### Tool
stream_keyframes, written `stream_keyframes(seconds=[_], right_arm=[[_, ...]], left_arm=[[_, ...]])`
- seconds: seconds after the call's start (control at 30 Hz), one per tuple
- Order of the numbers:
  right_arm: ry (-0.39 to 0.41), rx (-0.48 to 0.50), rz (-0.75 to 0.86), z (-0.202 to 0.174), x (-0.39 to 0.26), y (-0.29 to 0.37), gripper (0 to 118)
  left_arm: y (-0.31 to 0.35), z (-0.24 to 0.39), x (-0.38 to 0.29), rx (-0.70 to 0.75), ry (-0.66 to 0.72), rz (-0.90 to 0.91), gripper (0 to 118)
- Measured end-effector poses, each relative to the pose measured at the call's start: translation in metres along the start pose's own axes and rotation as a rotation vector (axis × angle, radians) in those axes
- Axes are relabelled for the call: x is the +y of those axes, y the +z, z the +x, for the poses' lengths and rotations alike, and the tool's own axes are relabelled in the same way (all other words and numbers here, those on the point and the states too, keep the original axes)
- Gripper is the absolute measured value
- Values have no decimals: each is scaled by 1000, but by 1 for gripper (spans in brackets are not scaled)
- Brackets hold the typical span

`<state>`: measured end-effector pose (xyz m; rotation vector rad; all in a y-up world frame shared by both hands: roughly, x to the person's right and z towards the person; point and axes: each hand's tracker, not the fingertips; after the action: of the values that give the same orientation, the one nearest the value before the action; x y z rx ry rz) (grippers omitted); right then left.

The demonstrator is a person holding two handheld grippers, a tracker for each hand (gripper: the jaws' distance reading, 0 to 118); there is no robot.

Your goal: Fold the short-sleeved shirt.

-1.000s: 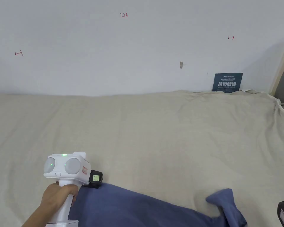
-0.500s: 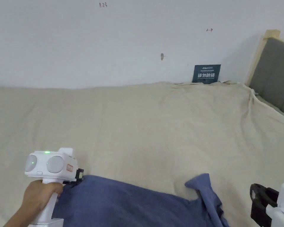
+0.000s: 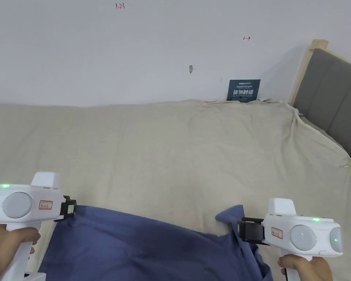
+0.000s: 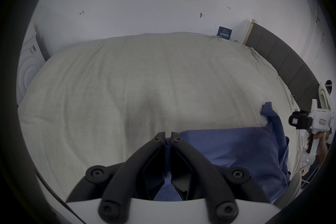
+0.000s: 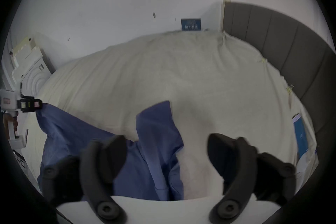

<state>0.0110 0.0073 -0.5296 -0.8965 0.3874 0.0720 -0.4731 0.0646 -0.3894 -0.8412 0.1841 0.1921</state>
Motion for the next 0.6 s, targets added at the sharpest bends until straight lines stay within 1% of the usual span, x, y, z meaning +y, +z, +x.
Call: stream_keyframes(seconds=[0.1,0.17,0.23,0.27,0.3,0.33,0.37,0.4,0.47,0.53,0.6], right_arm=[[10,-48,-34,-1,-4,-19,99],[-7,-62,-57,1,-7,-28,99],[-21,-41,-92,-1,-11,-32,98],[-21,-42,-100,-2,-13,-33,92],[-22,-46,-99,-3,-15,-36,79],[-22,-47,-103,-4,-17,-38,57],[-20,-42,-109,-1,-18,-42,27],[-22,-38,-125,-1,-20,-45,12],[-23,-21,-135,-3,-25,-45,5],[-6,-43,-95,-10,-27,-35,5],[1,-28,-74,-12,-24,-25,4]], left_arm=[[6,-2,-3,2,9,1,2],[2,-6,-2,4,12,-2,2],[0,-8,-3,5,15,-7,2],[0,-9,-5,5,16,-9,2],[-3,-9,-5,6,17,-11,2],[-4,-9,-5,6,19,-12,2],[-4,-10,-6,6,20,-13,2],[-5,-10,-7,7,22,-14,2],[-4,-8,-9,8,27,-17,2],[-3,-8,-11,10,31,-17,2],[-5,-10,-16,10,31,-16,2]])
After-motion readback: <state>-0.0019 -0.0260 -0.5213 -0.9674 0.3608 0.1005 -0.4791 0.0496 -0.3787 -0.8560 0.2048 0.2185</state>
